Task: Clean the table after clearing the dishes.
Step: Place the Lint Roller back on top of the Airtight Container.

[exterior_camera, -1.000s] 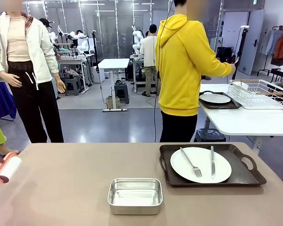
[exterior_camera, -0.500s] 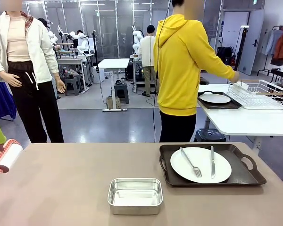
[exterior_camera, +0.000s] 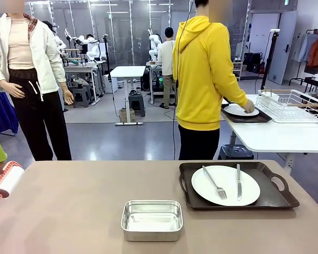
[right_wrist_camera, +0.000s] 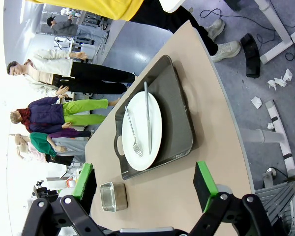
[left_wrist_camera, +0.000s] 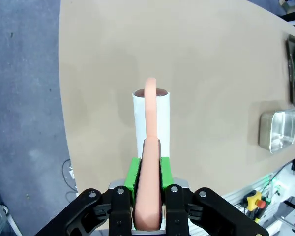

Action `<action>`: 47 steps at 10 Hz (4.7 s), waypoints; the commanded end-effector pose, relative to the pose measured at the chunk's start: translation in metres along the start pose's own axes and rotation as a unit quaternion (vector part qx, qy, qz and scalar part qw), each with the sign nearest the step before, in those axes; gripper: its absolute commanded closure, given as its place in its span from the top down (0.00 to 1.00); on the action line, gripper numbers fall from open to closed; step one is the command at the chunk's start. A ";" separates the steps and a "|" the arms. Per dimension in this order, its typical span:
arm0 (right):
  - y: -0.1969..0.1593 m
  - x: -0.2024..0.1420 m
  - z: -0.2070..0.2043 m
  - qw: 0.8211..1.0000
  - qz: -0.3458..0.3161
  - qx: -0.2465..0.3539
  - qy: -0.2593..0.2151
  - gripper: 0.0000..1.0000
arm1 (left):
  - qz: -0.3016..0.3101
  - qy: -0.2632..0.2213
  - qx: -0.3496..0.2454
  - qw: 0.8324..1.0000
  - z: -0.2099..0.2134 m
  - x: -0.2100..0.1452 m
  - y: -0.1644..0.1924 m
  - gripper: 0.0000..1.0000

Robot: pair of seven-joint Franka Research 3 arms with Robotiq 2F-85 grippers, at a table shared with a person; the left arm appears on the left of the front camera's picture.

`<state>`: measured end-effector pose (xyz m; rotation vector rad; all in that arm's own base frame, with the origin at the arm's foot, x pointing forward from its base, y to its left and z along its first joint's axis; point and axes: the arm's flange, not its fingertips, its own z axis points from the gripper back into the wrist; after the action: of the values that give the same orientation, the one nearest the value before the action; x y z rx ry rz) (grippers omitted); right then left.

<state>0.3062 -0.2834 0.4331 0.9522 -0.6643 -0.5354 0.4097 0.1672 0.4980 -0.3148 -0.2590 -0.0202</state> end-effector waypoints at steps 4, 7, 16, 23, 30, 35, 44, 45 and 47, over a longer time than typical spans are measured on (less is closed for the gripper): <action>0.001 -0.001 0.001 1.000 0.002 0.003 0.000 1.00 | -0.137 -0.056 -0.007 0.989 0.030 0.025 -0.058 0.21; 0.001 -0.001 0.001 1.000 0.002 0.003 0.000 1.00 | -0.344 -0.041 0.014 0.938 0.055 0.031 -0.210 0.21; 0.001 -0.001 0.001 1.000 0.002 0.003 0.000 1.00 | -0.715 0.133 0.018 0.686 -0.088 -0.052 -0.503 0.21; 0.001 -0.001 0.001 1.000 0.002 0.003 0.000 1.00 | -0.708 0.169 0.018 0.686 -0.194 -0.011 -0.519 0.21; 0.001 -0.001 0.001 1.000 0.002 0.003 0.000 1.00 | -0.695 0.198 0.049 0.689 -0.248 0.032 -0.504 0.34; 0.001 -0.001 0.001 1.000 0.002 0.003 0.000 1.00 | -0.694 0.190 0.027 0.694 -0.235 0.039 -0.498 1.00; 0.001 -0.001 0.001 1.000 0.002 0.003 0.000 1.00 | -0.690 0.181 0.035 0.700 -0.234 0.048 -0.494 0.89; 0.001 -0.001 0.001 1.000 0.002 0.003 0.000 1.00 | -0.690 0.181 0.035 0.700 -0.234 0.048 -0.494 0.89; 0.001 -0.001 0.001 1.000 0.002 0.003 0.000 1.00 | -0.690 0.181 0.035 0.700 -0.234 0.048 -0.494 0.89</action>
<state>0.3063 -0.2833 0.4332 0.9523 -0.6641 -0.5349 0.4859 -0.3738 0.4434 0.0182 -0.0456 -1.5640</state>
